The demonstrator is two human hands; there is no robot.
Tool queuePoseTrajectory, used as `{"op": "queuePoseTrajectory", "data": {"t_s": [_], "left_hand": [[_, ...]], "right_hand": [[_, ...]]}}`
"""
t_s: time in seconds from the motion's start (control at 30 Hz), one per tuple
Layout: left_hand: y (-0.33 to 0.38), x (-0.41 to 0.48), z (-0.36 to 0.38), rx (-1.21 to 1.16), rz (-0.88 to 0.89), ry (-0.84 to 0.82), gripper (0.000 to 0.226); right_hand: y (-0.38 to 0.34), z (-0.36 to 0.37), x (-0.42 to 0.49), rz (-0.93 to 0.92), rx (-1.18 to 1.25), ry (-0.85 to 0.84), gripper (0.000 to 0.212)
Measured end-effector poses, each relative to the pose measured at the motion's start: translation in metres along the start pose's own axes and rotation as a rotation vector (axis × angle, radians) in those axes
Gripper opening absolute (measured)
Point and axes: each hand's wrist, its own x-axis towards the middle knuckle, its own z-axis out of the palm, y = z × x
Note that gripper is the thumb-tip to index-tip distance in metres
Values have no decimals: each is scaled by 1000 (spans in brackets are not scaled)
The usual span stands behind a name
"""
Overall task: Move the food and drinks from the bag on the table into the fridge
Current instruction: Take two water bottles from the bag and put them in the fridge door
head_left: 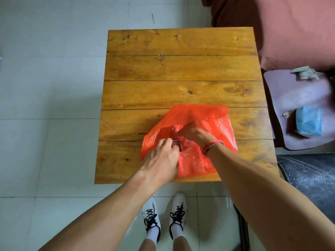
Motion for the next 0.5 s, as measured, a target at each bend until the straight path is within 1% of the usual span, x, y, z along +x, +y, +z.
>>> {"op": "queuePoseTrajectory", "data": {"t_s": [0.03, 0.07, 0.1, 0.17, 0.23, 0.27, 0.33, 0.43, 0.5], "left_hand": [[1, 0, 0, -14, -5, 5, 21], [3, -1, 0, -31, -11, 9, 24], [6, -1, 0, -47, -19, 13, 28], [11, -1, 0, -70, -39, 19, 31], [15, 0, 2, -113, -51, 38, 32], [18, 0, 2, -138, -57, 40, 32], [21, 1, 3, -165, -67, 33, 31], [26, 1, 5, -177, -66, 28, 29], [27, 0, 8, -188, -71, 18, 33]], "right_hand": [[9, -1, -5, -50, -52, 44, 26], [10, -1, -8, -91, -88, 78, 43], [5, -1, -13, -137, -176, 145, 54], [-1, -1, -28, -222, -329, 308, 58], [3, -3, -43, -313, -307, 395, 60], [8, -2, -49, -352, -277, 425, 66], [20, -2, -60, -402, -278, 452, 78], [34, 1, -73, -429, -282, 461, 76], [42, 2, -80, -438, -262, 454, 82]]}}
